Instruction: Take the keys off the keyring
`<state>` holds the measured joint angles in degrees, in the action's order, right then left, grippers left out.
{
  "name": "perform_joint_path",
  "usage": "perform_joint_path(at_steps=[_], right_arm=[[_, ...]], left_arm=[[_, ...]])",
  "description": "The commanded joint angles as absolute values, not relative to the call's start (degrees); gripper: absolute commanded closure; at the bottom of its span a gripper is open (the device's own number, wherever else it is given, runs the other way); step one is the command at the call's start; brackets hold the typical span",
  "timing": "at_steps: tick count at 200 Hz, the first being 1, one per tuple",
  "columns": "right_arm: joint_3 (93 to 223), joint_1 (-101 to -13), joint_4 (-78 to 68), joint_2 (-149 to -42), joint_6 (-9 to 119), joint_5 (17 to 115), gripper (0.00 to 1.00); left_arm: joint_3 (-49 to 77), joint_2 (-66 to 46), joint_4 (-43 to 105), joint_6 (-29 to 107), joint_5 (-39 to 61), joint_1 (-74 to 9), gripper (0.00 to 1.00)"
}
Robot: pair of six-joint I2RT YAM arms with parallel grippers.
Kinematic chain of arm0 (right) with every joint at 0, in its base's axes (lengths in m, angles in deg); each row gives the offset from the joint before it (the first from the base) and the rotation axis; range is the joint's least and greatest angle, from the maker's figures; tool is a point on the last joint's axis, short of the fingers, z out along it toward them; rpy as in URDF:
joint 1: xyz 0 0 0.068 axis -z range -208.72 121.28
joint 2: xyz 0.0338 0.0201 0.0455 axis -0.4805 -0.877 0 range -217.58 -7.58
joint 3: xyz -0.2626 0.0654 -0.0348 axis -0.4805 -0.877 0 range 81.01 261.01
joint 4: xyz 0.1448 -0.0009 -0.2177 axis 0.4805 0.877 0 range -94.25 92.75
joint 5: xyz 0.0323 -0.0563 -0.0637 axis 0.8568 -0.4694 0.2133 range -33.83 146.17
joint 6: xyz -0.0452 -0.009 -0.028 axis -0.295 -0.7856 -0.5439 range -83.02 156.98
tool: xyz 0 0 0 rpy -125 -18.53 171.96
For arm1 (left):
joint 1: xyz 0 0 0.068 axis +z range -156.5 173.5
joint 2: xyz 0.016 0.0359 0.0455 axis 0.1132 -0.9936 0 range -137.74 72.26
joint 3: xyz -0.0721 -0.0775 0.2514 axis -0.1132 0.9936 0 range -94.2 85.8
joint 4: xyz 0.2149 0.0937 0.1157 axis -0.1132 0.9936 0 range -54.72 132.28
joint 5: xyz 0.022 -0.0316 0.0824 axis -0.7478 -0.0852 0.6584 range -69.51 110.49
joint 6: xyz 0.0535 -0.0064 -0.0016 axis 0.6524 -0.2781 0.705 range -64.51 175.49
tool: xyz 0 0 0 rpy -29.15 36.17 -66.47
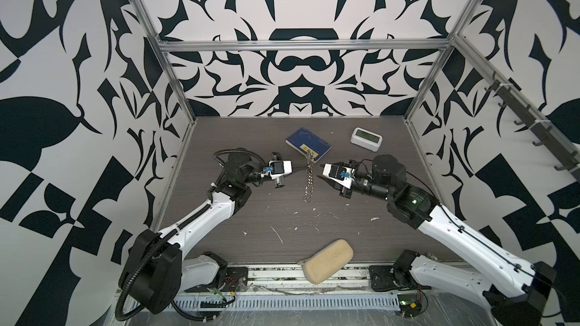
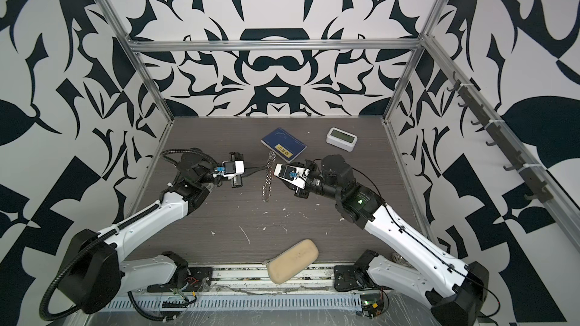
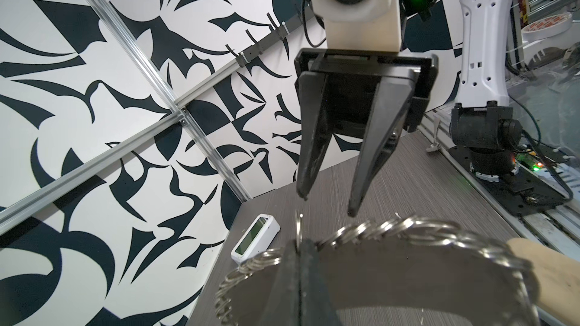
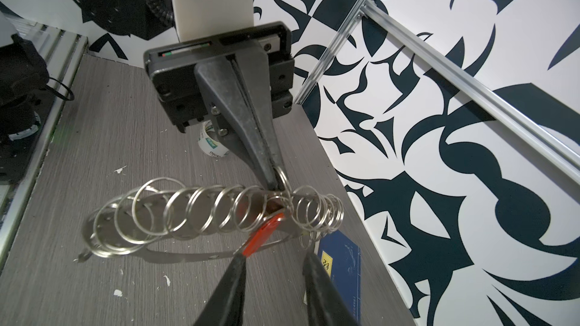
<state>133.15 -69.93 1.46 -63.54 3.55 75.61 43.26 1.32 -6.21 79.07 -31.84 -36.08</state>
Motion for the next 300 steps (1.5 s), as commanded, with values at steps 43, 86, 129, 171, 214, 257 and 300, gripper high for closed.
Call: perform_joint_path(at_steps=[43,86,129,171,214,257,300], right_arm=[[131.09,-69.71,-4.46,-65.79,7.76,77.16,0.62],[131.03,-69.68,-8.23,-68.51,8.58,78.37,0.60],[130.87,-69.74,-12.95,-71.49,9.03,79.04,0.59],[130.59,-69.64,-16.78,-72.98,8.88,78.43,0.73],[129.44,-68.37,-10.44,-68.24,6.56,76.56,1.00],[130.61,-66.96,-3.99,-64.80,4.52,74.97,1.00],[133.86,-66.95,2.37,-65.10,1.89,71.56,1.00]], left_arm=[[43.26,1.50,-9.55,77.89,-32.50,-35.77,1.00],[43.25,1.75,-9.65,77.56,-32.90,-35.77,1.00],[43.60,2.34,-9.74,77.16,-32.76,-35.77,1.00],[43.88,2.96,-9.25,77.33,-31.94,-35.69,1.00],[44.68,3.96,-8.52,77.43,-28.71,-34.89,1.00],[44.89,3.09,-9.59,76.85,-26.95,-34.80,1.00],[44.78,2.82,-10.00,76.50,-23.56,-34.93,1.00]])
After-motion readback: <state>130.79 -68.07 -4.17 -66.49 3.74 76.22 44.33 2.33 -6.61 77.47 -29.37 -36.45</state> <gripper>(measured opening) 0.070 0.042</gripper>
